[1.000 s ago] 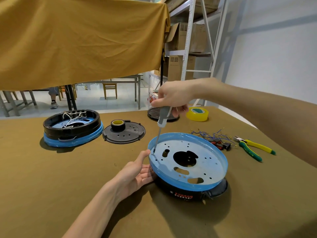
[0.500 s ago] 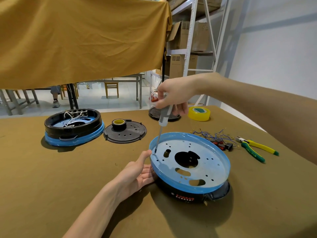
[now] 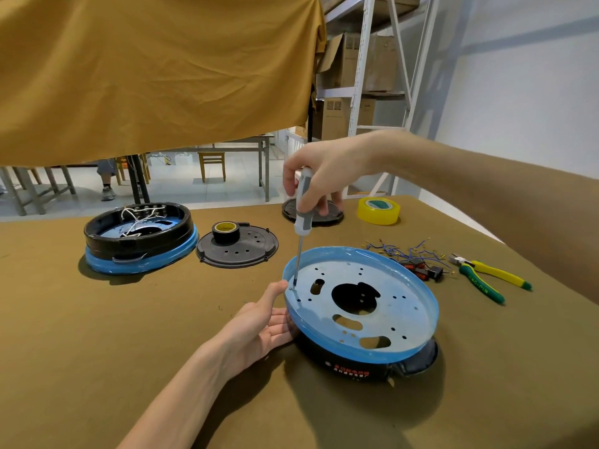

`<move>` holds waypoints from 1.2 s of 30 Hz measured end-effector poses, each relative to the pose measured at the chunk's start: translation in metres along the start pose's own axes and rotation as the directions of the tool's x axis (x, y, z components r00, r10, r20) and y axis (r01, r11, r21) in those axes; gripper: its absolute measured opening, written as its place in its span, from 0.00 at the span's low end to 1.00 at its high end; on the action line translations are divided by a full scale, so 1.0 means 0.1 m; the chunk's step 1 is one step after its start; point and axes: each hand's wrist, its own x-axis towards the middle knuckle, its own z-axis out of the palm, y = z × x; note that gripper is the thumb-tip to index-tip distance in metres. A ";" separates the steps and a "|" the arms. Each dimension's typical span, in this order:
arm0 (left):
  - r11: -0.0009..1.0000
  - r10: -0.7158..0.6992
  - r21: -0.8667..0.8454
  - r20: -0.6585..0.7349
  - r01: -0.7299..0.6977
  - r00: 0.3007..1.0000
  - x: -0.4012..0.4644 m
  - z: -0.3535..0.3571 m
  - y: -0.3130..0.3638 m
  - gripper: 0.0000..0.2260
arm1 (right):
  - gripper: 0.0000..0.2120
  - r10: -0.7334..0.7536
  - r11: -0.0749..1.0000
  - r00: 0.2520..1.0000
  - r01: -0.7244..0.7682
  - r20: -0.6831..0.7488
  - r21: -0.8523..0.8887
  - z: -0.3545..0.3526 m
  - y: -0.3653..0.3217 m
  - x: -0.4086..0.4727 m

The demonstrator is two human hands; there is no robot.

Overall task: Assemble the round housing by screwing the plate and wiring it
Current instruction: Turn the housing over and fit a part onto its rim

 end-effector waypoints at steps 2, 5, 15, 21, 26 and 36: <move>1.000 -0.004 0.000 -0.011 0.004 1.000 -0.01 0.01 0.01 0.26 | 0.15 0.029 0.992 0.995 -0.040 -0.091 -0.120 0.07 -0.01 0.04; 1.000 -0.005 0.005 -0.015 0.005 1.000 -0.02 0.02 0.01 0.25 | 0.18 0.050 0.988 0.995 -0.062 -0.084 -0.145 0.05 0.00 0.02; 1.000 0.000 0.011 -0.012 0.001 1.000 -0.02 0.02 0.01 0.26 | 0.15 0.046 0.993 0.998 -0.051 -0.045 -0.109 0.07 0.01 -0.13; 1.000 -0.006 -0.013 0.009 0.006 1.000 -0.01 0.00 0.02 0.27 | 0.21 0.028 0.973 0.993 -0.054 -0.115 -0.223 0.16 -0.04 -0.18; 1.000 0.000 -0.007 -0.001 0.000 1.000 0.01 0.00 0.00 0.26 | 0.15 -0.018 0.995 1.000 0.018 0.003 -0.094 0.09 -0.10 -0.28; 1.000 0.010 -0.020 0.026 -0.010 1.000 0.06 -0.03 -0.02 0.25 | 0.10 -0.008 0.998 0.997 0.003 -0.071 -0.066 0.09 -0.07 -0.14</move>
